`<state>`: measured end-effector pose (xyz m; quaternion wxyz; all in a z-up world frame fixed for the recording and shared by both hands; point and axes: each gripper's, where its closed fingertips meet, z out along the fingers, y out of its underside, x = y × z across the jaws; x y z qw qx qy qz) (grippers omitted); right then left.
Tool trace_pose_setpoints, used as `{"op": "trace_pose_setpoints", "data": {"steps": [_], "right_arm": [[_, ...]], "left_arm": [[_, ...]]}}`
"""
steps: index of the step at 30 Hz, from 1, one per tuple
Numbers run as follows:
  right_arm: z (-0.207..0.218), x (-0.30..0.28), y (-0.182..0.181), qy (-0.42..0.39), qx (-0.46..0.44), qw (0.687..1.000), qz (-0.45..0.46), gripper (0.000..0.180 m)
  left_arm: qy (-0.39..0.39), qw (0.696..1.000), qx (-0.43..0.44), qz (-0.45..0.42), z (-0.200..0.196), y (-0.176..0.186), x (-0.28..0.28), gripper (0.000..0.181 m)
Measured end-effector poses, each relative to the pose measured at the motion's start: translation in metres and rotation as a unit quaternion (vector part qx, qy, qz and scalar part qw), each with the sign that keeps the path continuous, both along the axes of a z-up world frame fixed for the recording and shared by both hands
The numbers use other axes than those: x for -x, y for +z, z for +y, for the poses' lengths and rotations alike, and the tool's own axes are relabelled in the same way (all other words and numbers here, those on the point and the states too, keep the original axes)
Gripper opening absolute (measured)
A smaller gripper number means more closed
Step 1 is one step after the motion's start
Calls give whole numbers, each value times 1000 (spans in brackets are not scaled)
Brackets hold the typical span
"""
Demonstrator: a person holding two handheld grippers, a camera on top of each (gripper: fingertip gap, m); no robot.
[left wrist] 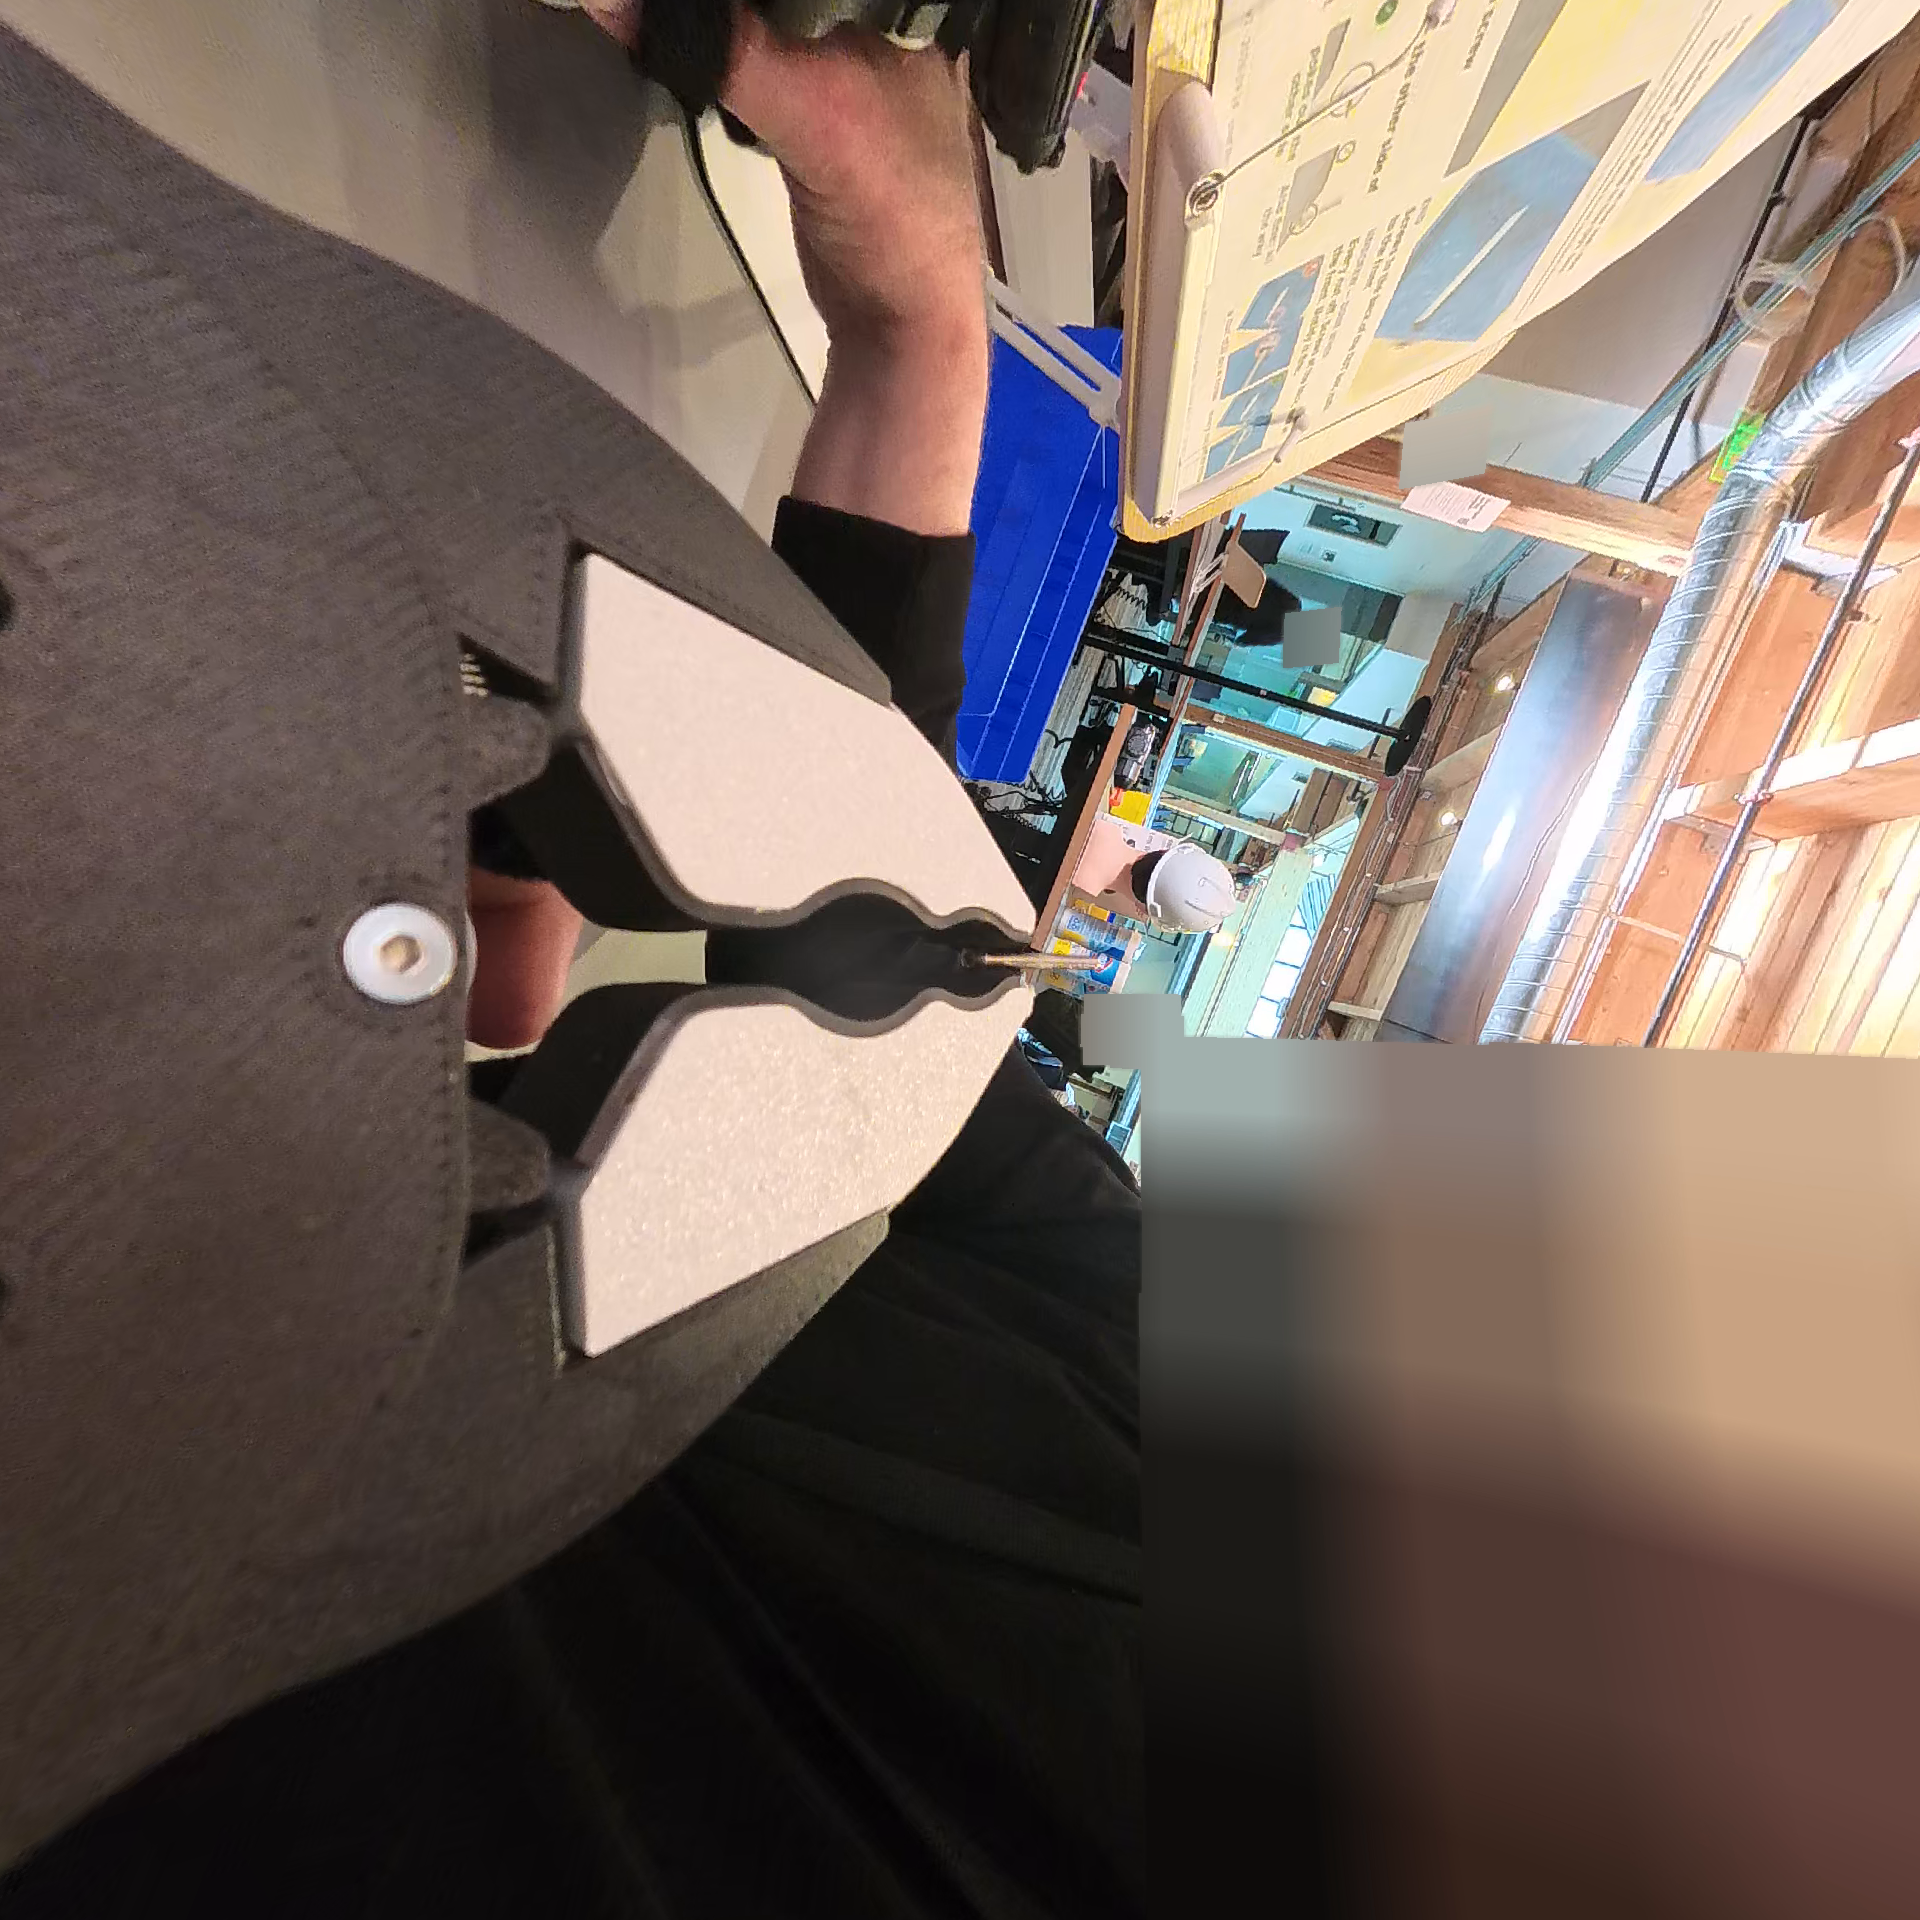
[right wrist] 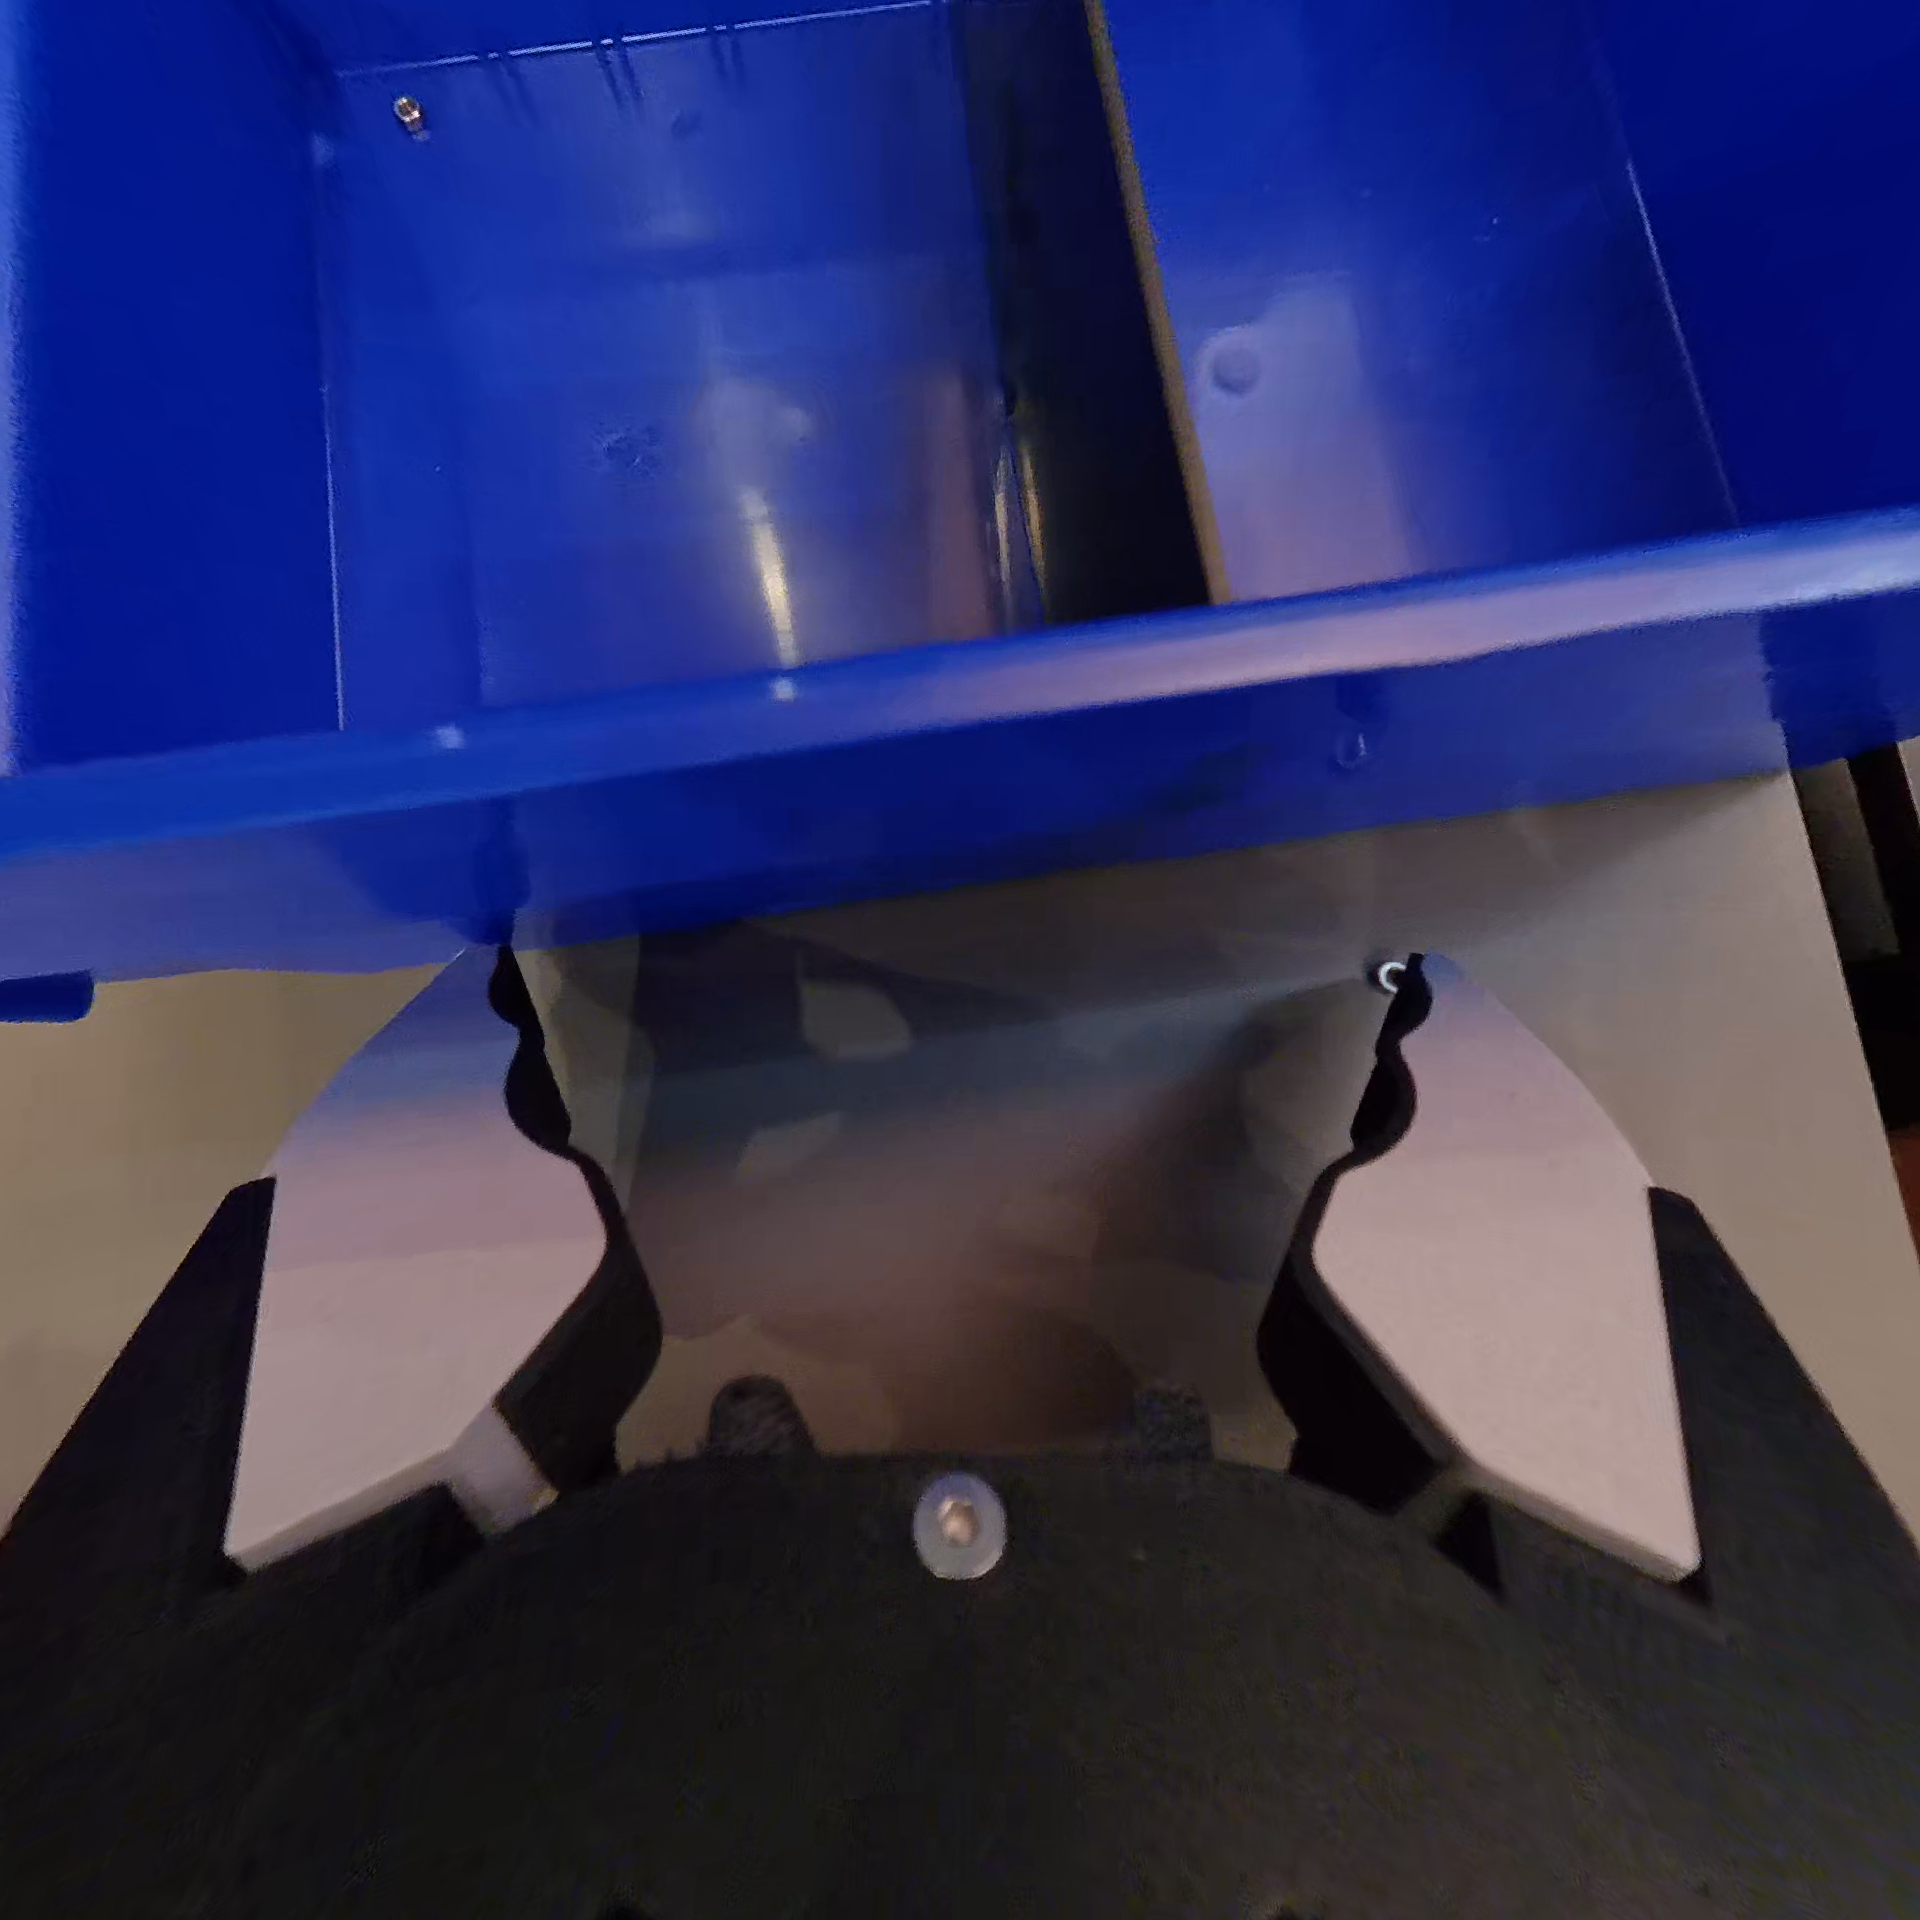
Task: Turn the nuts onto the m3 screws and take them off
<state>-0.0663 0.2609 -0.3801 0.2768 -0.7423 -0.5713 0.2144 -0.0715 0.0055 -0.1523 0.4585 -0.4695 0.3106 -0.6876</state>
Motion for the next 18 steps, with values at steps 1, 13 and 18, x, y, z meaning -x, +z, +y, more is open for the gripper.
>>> {"op": "trace_pose_setpoints", "data": {"steps": [1,13,18], "right_arm": [[0,0,0,3,0,1000,-1,148],[3,-1,-4,2,17,1000,-11,145],[-3,-2,-2,5,27,1000,-8,142]], "left_arm": [[0,1000,0,0,0,0,0,3],[1,1000,1,2,1,-1,1,3],[2,1000,0,4,1,-2,1,3]]}}
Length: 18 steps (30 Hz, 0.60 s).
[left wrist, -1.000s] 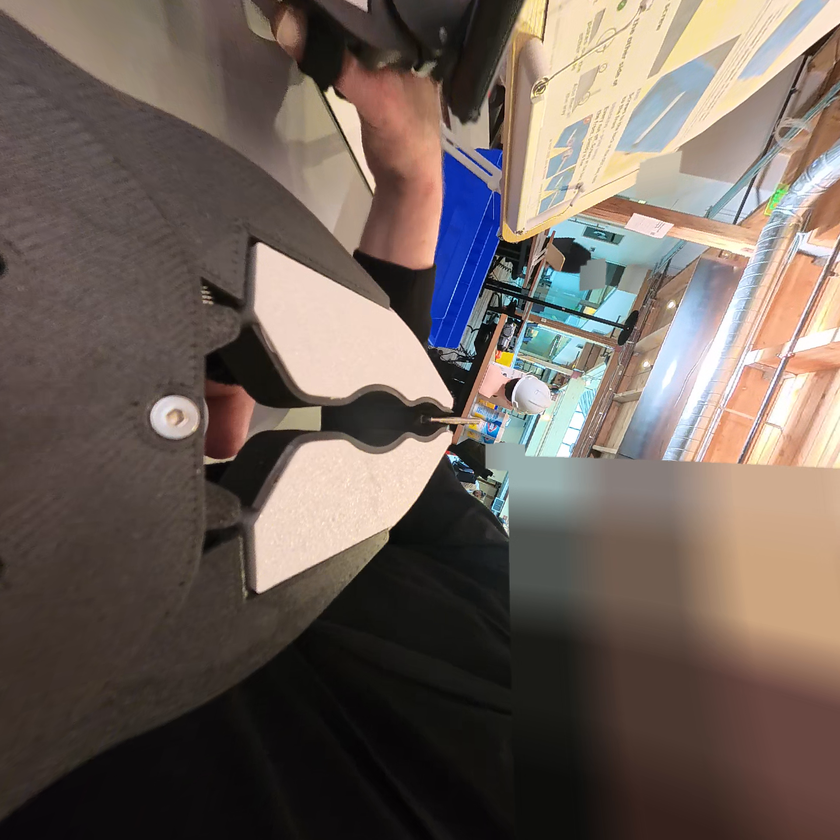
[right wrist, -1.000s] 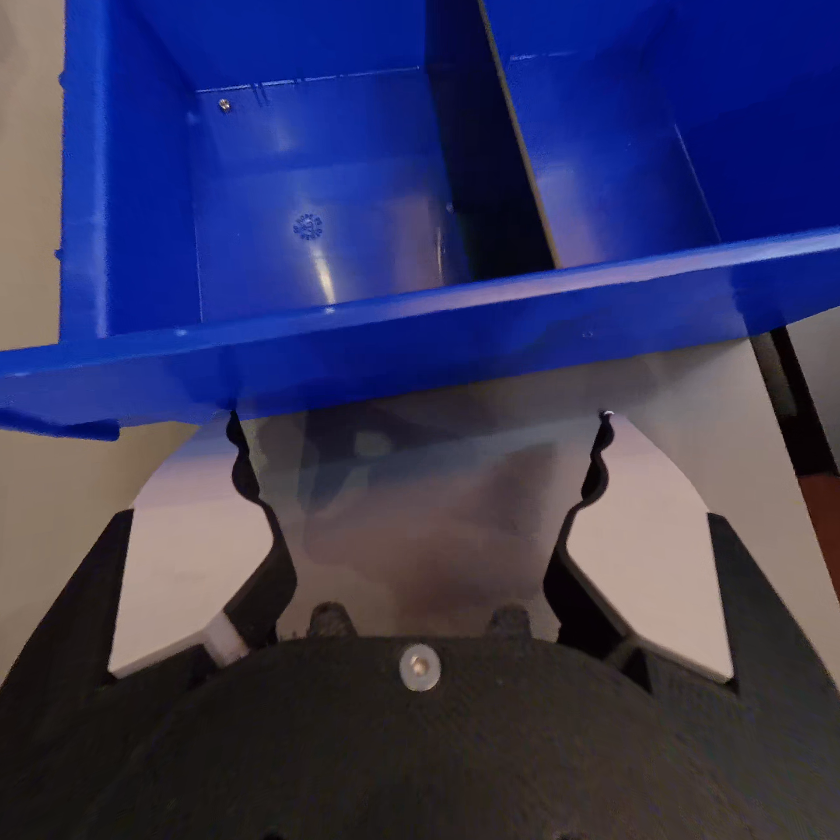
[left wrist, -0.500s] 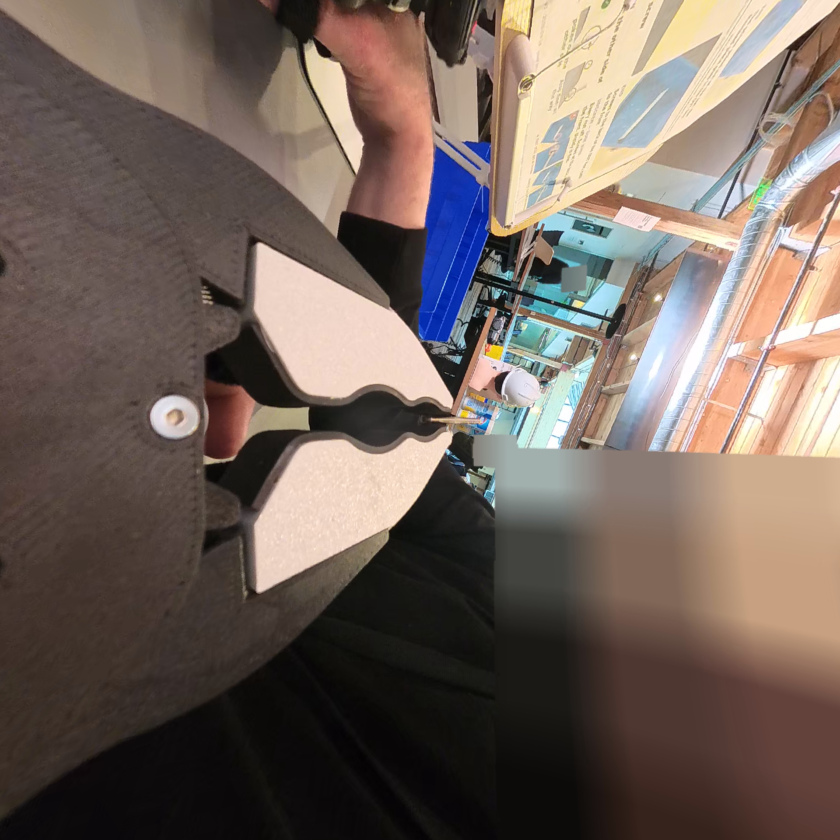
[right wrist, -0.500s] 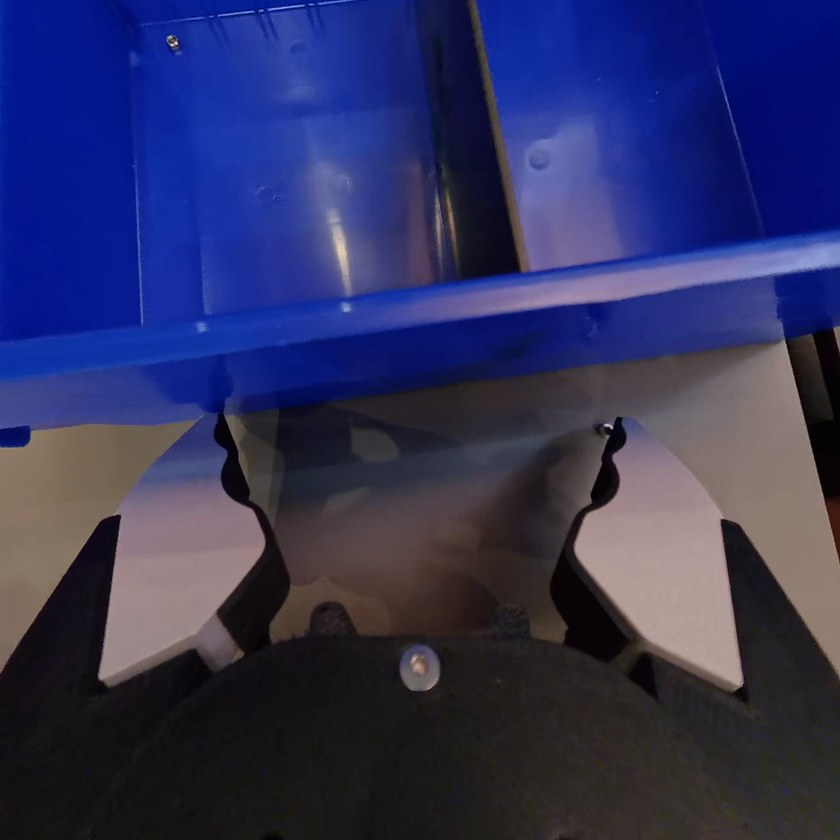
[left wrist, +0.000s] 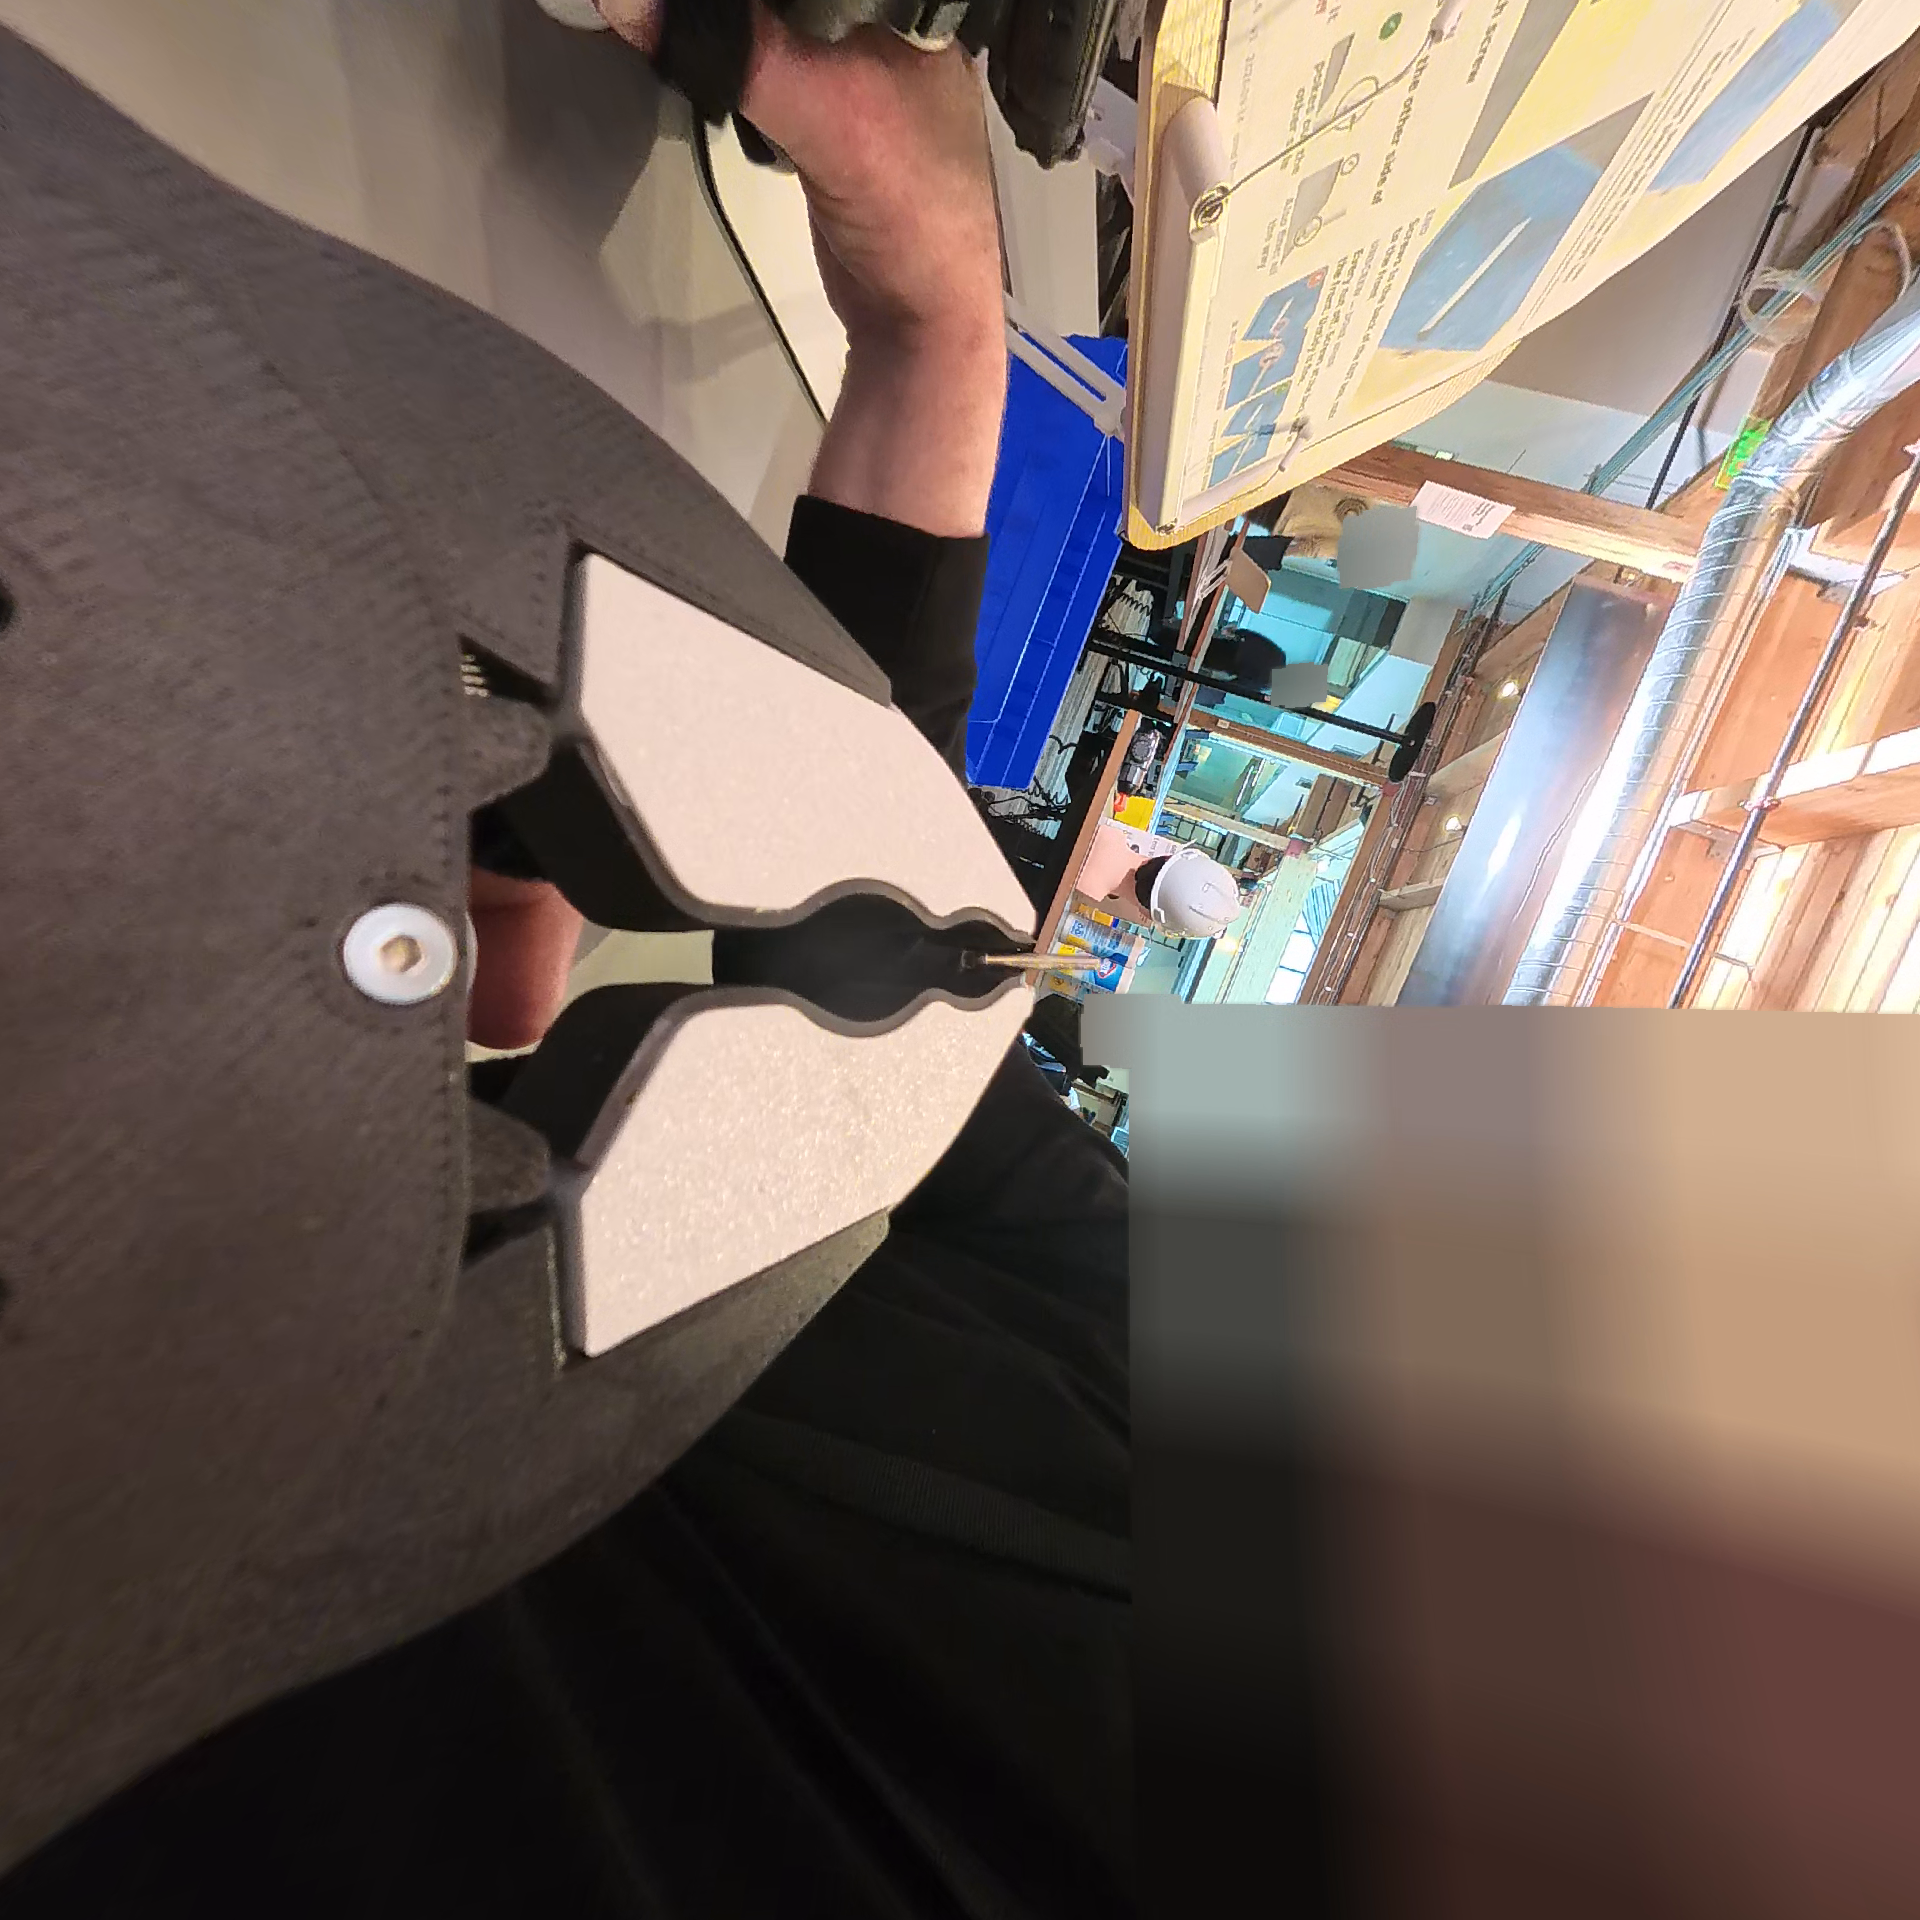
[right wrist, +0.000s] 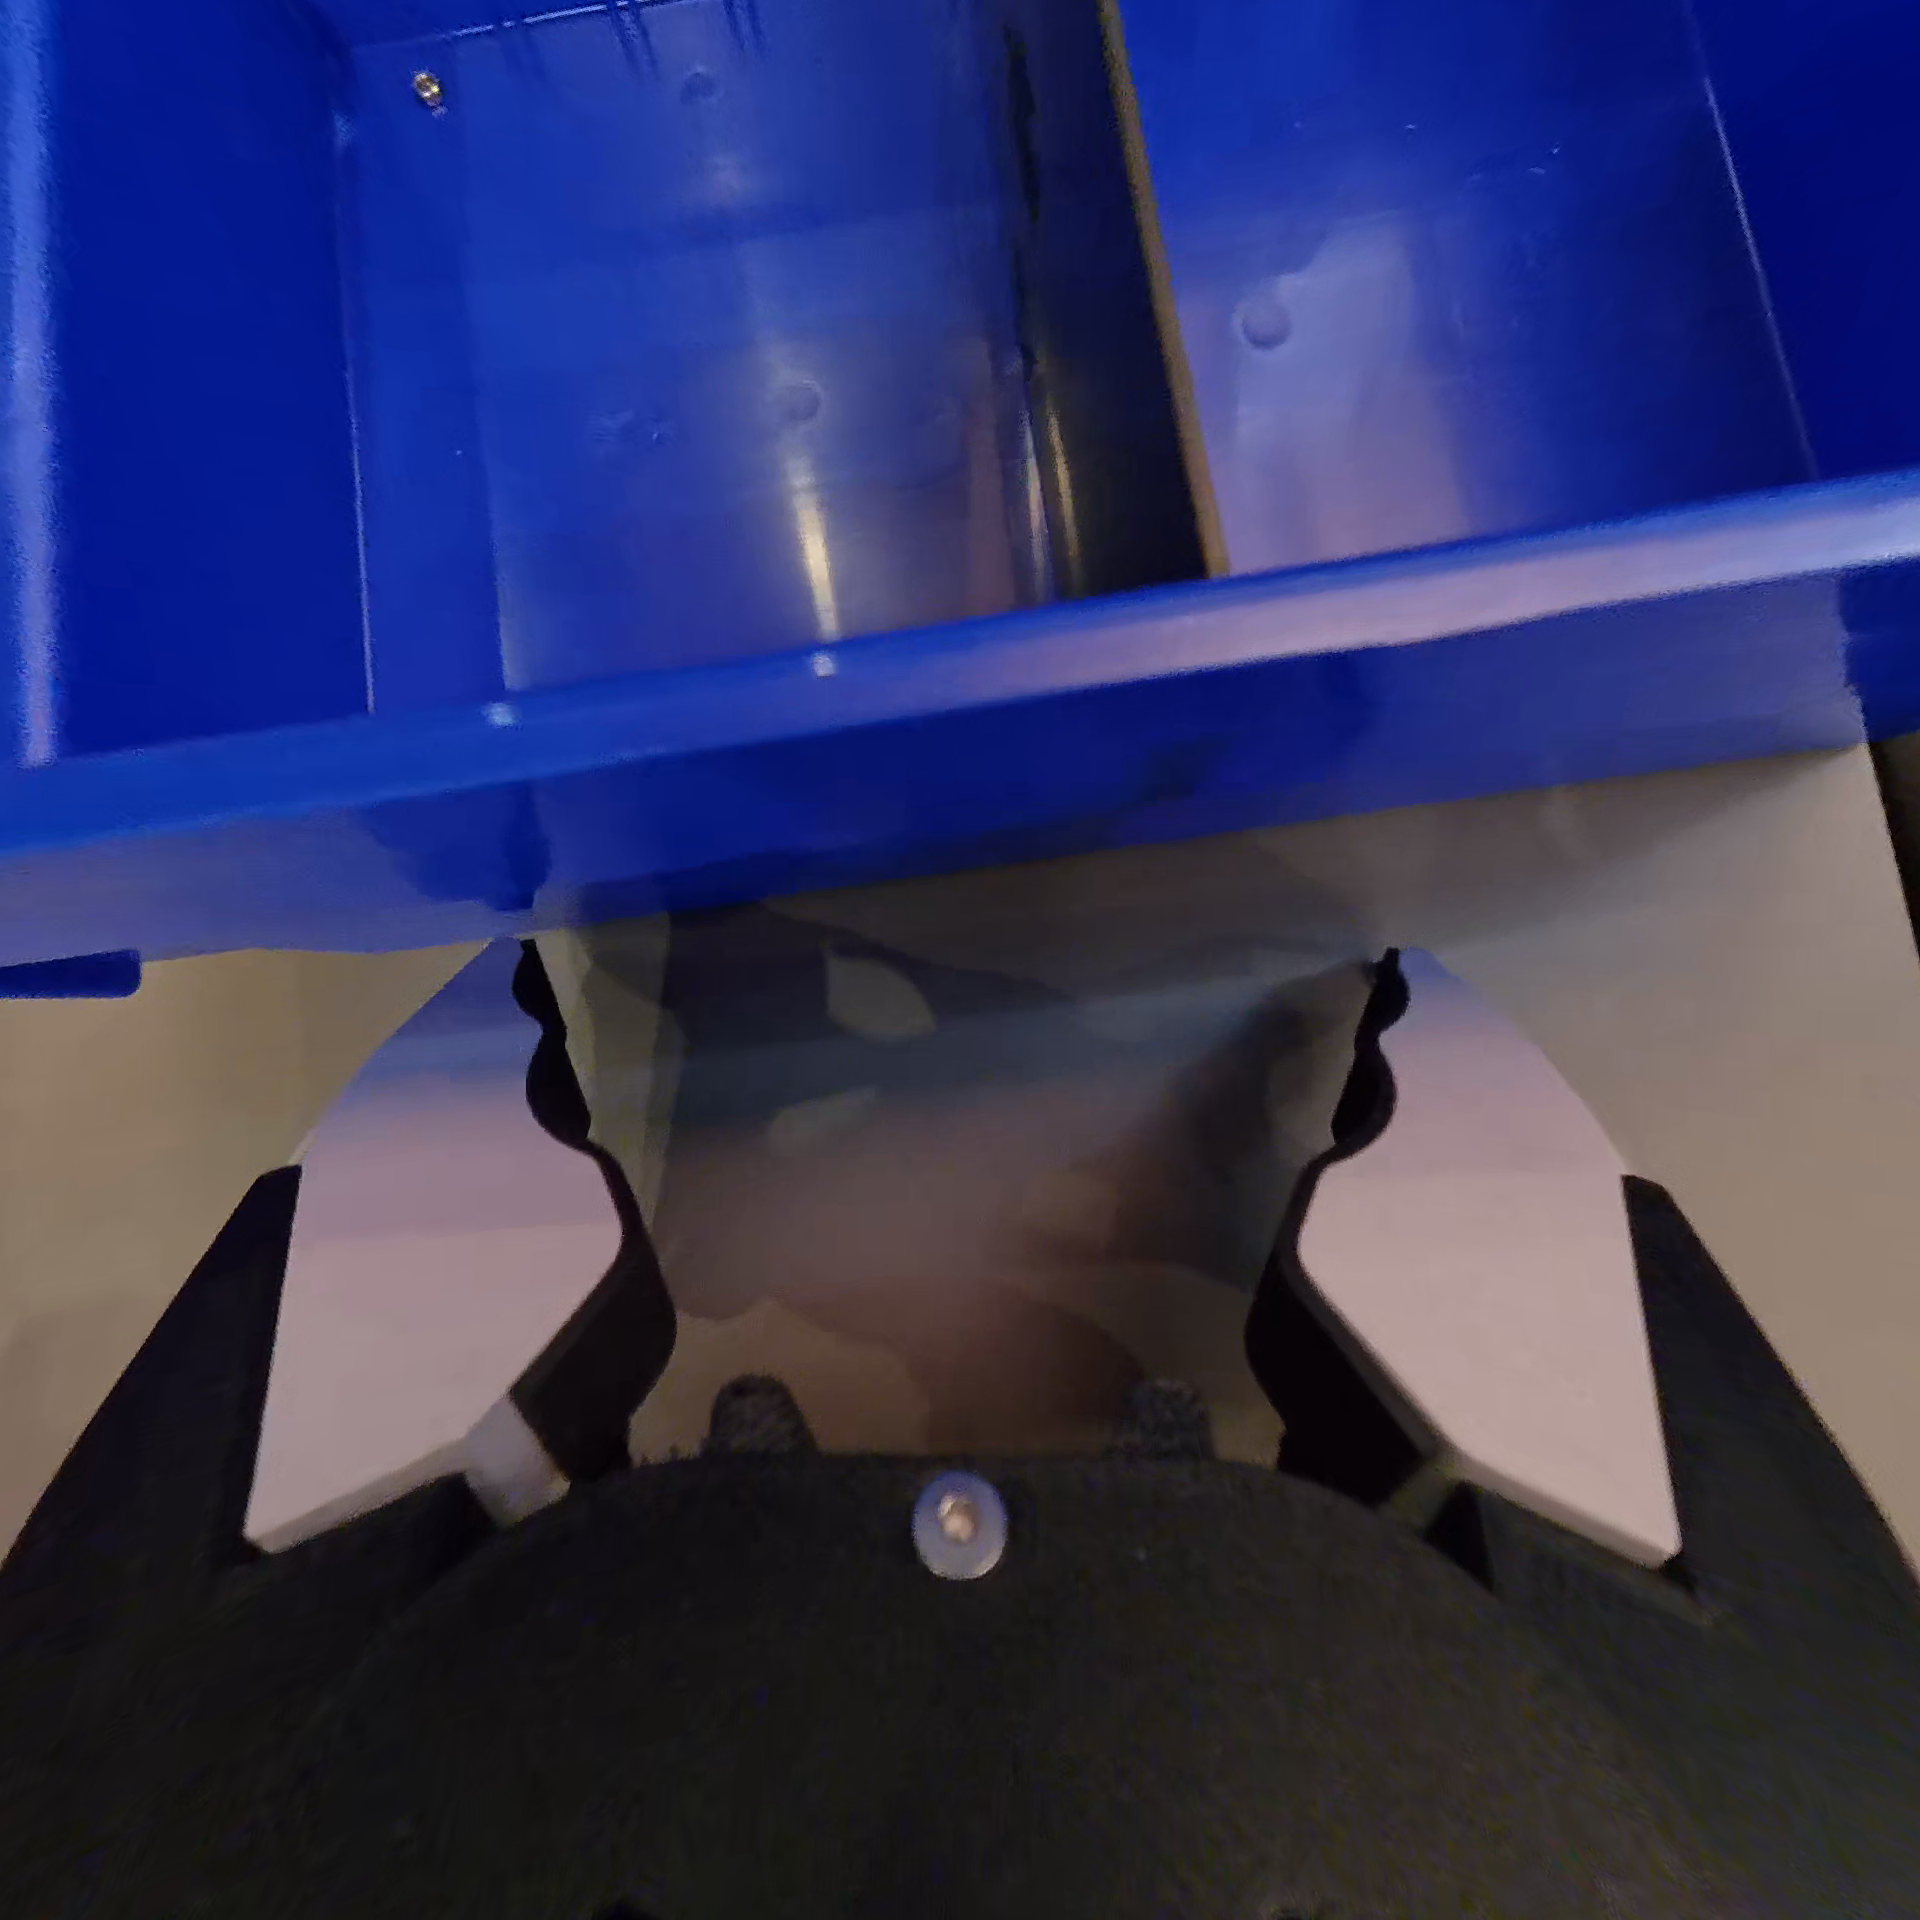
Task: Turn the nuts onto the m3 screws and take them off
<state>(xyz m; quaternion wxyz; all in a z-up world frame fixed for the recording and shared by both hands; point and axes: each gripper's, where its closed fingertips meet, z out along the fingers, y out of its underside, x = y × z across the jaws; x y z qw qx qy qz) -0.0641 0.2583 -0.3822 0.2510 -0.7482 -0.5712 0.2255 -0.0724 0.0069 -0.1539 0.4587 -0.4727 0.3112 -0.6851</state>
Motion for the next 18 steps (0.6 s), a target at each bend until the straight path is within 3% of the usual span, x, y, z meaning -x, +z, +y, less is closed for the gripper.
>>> {"op": "trace_pose_setpoints", "data": {"steps": [8,18], "right_arm": [[-30,-7,1,25,13,999,-18,140],[-117,-30,5,81,34,996,-31,130]], "left_arm": [[0,1000,0,4,1,-2,-1,3],[1,1000,-2,12,0,-4,-4,3]]}}
